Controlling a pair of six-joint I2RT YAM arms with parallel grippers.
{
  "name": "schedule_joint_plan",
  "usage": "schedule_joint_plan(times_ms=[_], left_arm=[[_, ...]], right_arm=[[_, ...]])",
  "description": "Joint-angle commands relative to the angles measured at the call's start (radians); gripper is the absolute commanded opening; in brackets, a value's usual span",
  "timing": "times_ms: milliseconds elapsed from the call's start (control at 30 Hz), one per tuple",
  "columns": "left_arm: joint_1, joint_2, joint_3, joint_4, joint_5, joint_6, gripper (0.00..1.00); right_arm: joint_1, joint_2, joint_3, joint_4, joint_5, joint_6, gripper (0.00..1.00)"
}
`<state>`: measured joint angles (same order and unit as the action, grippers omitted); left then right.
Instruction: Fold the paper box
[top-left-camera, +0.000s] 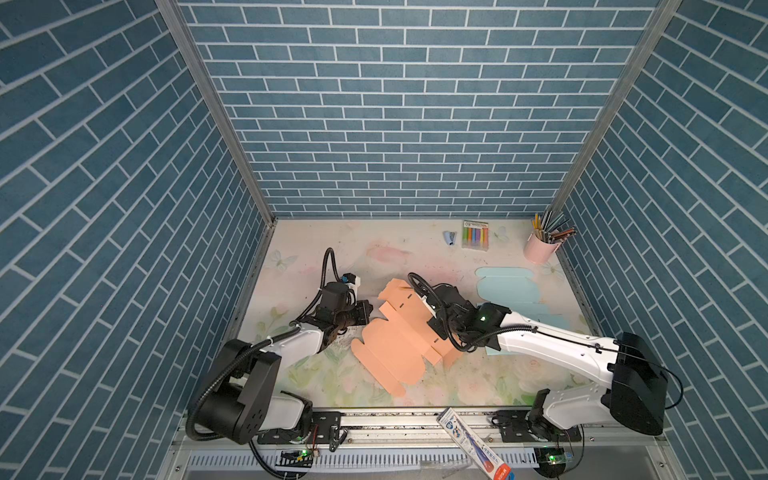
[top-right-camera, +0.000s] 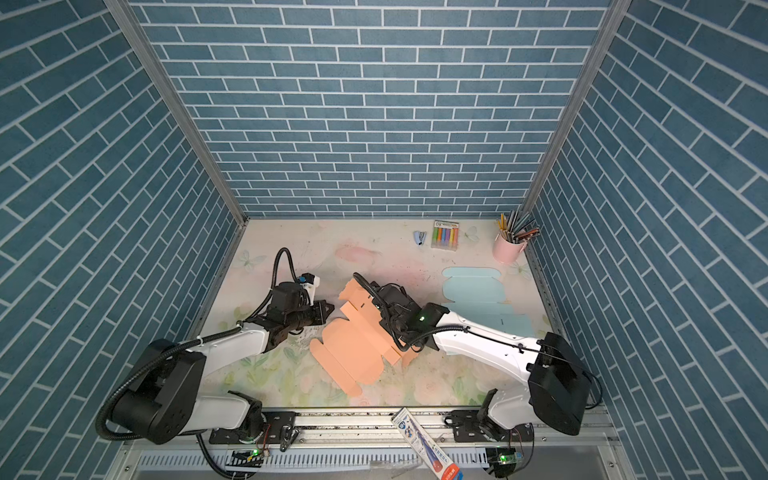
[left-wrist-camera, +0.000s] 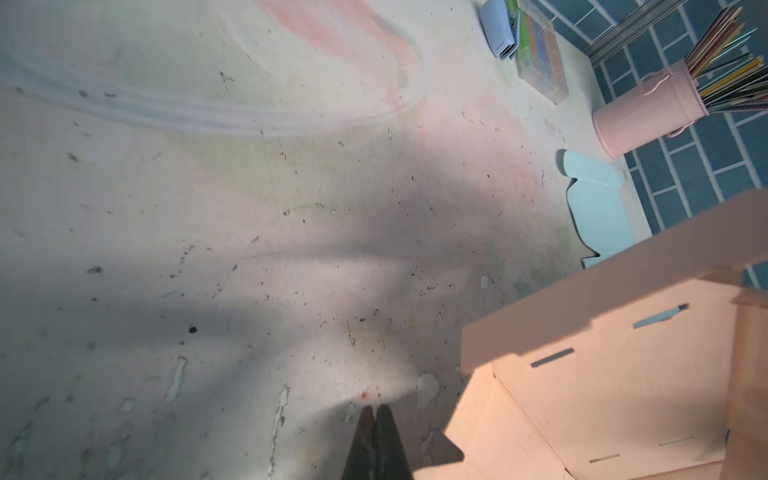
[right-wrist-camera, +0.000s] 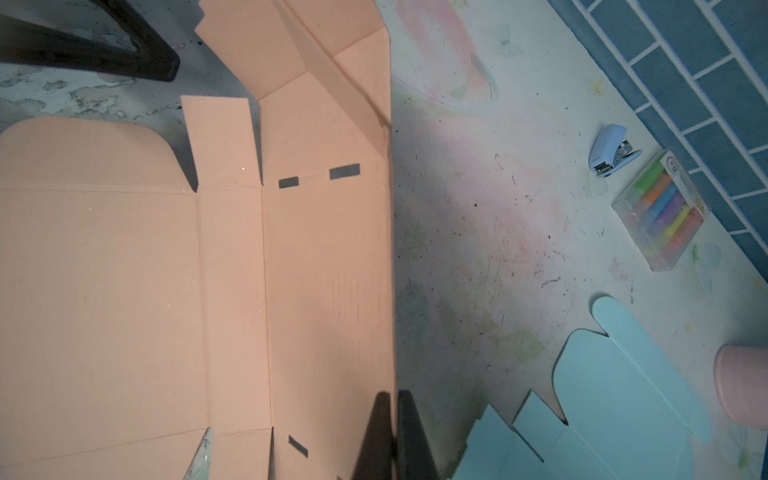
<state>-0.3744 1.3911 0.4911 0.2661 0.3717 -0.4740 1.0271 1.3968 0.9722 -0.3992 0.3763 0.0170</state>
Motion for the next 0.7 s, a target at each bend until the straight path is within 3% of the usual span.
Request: schedule_joint_plan(times_ms=[0, 667], left_arm=[[-0.036, 0.021, 0.030, 0.041, 0.025, 0.009, 0.00], [-0.173, 0.008, -0.044, 0.160, 0.027, -0.075, 0.00]], right_arm=[[0.011, 0.016, 0.026, 0.000, 0.050, -0.040, 0.00], [0.058, 0.043, 0.041, 0.045, 0.181, -0.124, 0.00]])
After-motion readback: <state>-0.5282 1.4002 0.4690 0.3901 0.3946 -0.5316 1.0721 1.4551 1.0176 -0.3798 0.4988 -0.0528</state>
